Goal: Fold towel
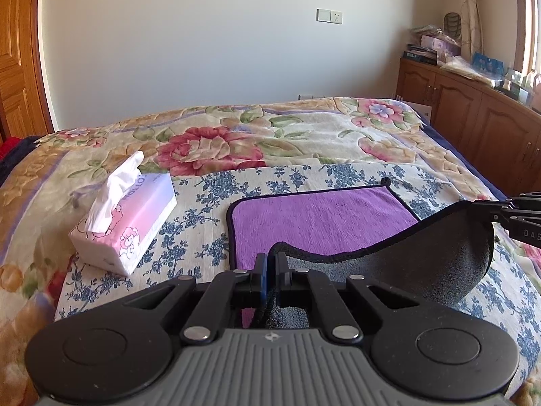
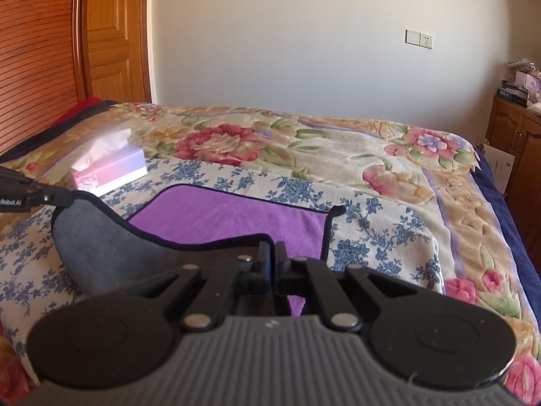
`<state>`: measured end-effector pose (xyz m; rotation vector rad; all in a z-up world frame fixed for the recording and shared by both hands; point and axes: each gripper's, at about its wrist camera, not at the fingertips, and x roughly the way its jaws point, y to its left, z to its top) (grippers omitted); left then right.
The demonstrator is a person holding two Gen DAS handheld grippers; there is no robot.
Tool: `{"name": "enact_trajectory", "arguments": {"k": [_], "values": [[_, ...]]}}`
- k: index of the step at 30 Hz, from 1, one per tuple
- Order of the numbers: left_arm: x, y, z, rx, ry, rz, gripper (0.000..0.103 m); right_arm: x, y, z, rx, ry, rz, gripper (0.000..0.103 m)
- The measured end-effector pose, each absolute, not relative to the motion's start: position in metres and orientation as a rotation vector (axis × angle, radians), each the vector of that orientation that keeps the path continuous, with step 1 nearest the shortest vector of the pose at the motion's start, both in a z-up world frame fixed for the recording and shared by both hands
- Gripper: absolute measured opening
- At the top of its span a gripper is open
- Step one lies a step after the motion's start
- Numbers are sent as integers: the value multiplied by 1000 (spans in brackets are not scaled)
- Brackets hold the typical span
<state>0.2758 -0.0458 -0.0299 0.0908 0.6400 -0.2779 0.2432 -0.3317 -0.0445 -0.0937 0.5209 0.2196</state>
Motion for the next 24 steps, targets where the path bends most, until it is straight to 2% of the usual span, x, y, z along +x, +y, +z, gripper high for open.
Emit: {"name": "enact_trajectory", "arguments": {"k": [24], "values": [[324,-49,-32,95,622,-259,5,291,-335,-42,-151,486,220,3]]}}
